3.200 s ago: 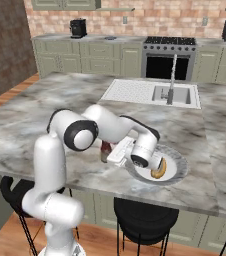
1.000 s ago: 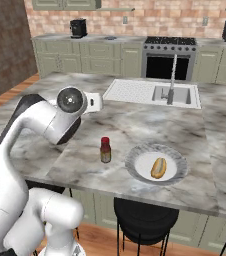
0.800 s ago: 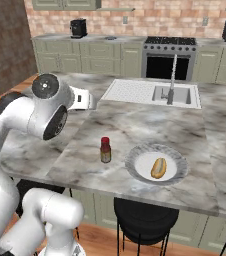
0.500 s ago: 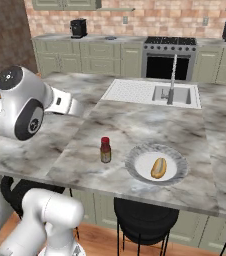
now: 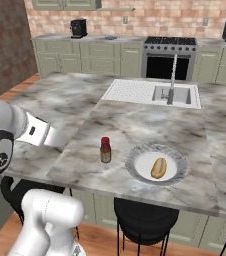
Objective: Move the hot dog bun to the plate on the dining table and place the condiment next to that plate. Then navigate to the fridge and take the sausage and place it on the plate as well.
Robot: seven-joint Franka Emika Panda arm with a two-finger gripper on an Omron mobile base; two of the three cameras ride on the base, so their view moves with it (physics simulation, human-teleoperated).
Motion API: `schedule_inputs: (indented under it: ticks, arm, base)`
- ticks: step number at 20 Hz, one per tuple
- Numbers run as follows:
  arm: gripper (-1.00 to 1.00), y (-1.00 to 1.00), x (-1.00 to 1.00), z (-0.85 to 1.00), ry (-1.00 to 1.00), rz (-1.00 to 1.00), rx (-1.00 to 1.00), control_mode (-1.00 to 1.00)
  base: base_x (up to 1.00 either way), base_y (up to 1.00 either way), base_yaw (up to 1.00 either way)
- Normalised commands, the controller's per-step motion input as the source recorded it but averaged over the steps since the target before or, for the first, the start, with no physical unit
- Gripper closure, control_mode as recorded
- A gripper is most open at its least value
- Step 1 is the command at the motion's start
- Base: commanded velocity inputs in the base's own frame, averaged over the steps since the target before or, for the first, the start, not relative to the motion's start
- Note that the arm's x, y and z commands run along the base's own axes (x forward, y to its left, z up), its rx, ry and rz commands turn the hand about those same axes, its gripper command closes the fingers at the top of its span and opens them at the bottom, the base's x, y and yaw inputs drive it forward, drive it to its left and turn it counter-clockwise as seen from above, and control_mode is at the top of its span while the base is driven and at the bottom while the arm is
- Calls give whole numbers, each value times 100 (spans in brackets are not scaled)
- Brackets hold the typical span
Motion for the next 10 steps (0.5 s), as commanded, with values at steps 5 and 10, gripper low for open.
schedule_inputs:
  ticks: [5, 10]
  arm:
    - [-100, 0, 0, 0, 0, 0, 0, -100]
    - [-100, 0, -16, -5, -2, -2, 0, 100]
  base:
    - [0, 0, 0]
    - [-50, -12, -11]
